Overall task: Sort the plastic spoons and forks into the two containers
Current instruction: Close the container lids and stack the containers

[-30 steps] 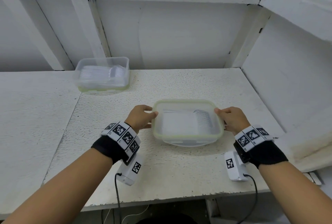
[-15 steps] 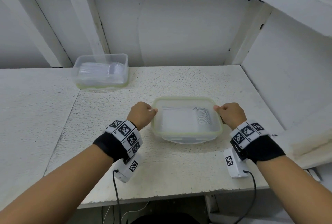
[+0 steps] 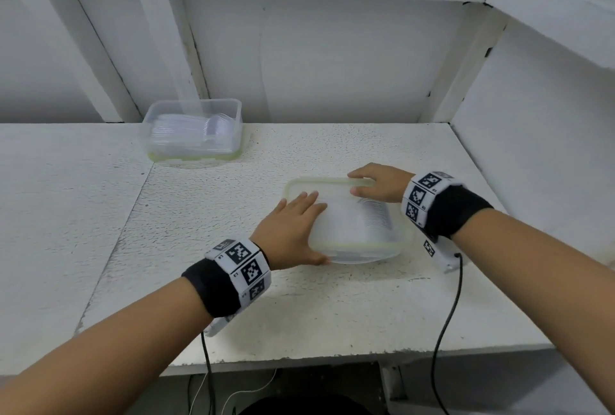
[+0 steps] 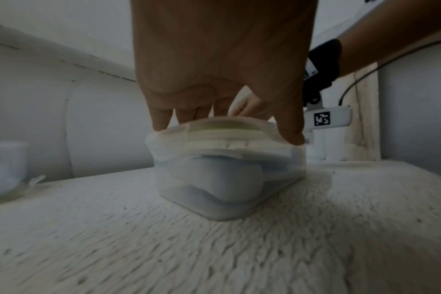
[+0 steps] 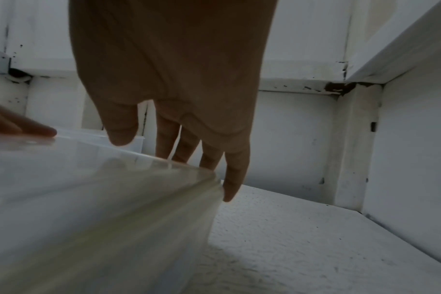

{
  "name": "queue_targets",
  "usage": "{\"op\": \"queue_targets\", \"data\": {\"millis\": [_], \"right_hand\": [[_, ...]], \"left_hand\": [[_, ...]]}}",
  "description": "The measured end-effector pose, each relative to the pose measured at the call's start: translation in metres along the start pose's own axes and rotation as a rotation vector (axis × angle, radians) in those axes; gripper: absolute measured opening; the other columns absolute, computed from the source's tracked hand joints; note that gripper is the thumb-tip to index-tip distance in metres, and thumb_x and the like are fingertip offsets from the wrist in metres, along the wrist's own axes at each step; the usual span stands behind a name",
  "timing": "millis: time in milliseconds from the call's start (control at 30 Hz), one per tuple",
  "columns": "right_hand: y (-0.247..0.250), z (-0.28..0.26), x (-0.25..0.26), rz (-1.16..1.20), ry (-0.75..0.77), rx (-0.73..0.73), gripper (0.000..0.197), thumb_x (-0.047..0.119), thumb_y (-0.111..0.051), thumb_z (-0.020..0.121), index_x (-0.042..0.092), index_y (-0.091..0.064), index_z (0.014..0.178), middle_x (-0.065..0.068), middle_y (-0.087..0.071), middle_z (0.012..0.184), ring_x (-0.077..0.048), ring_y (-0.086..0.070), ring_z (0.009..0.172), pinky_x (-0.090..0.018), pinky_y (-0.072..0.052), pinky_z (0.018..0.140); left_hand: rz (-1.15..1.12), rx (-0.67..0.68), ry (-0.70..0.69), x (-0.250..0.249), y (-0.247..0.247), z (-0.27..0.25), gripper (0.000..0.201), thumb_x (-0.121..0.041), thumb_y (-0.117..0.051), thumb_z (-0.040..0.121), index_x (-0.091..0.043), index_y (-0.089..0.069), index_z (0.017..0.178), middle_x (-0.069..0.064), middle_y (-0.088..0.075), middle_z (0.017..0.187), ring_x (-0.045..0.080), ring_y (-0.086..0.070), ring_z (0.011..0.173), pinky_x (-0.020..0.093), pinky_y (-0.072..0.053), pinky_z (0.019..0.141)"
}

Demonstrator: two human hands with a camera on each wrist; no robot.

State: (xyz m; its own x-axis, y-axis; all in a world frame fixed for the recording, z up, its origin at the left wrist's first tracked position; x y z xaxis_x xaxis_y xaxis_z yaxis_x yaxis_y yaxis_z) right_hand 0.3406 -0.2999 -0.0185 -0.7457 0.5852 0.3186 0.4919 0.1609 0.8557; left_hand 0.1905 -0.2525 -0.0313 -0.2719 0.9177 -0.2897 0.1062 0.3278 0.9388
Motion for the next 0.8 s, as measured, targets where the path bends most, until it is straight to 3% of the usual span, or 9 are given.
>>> {"op": "queue_targets", "data": {"millis": [267,533,800], "right_hand": [[0.0008,0.0087,0.0038,0.007,0.006,0.029,0.042,0.034,-0.051,0.094,0.011,-0.051,0.128,-0.007,-0.053,0.131,-0.021,-0.049,0.117,-0.029,-0.035,0.095],[0.0003,0.0088,0.0098,-0.102,-0.017,0.14,0.045,0.037,-0.044,0.097,0.009,-0.048,0.132,-0.008,-0.048,0.135,-0.023,-0.044,0.123,-0.032,-0.032,0.101],[-0.0007,0.0076,0.0059,-0.05,-0.017,0.082,0.048,0.037,-0.044,0.097,0.011,-0.045,0.136,-0.008,-0.045,0.14,-0.023,-0.042,0.128,-0.033,-0.03,0.104]], "left_hand": [[0.002,-0.036,0.017,-0.005,0.003,-0.0001,0.091,-0.054,-0.063,0.079,-0.017,-0.017,0.149,0.003,-0.005,0.159,0.017,-0.004,0.146,0.036,-0.003,0.118],[0.006,-0.042,0.039,-0.0067,0.0024,-0.0008,0.088,-0.052,-0.063,0.08,-0.018,-0.019,0.148,0.003,-0.006,0.159,0.018,-0.005,0.146,0.037,-0.004,0.118],[-0.022,-0.041,0.02,-0.0032,0.0005,-0.0002,0.088,-0.051,-0.063,0.081,-0.018,-0.017,0.149,0.002,-0.003,0.159,0.016,-0.002,0.146,0.035,-0.001,0.118]]}}
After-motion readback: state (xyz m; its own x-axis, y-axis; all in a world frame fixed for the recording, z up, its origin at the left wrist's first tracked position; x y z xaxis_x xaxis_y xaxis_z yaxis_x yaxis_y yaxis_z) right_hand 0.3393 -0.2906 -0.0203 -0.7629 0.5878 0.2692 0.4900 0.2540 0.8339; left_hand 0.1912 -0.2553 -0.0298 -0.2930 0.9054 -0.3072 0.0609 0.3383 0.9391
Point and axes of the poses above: each hand's wrist, its own z-axis towards the middle knuckle, its own y-axis out of the back of the hand, x = y × z, the point moved 9 cm from there along z, towards the middle knuckle
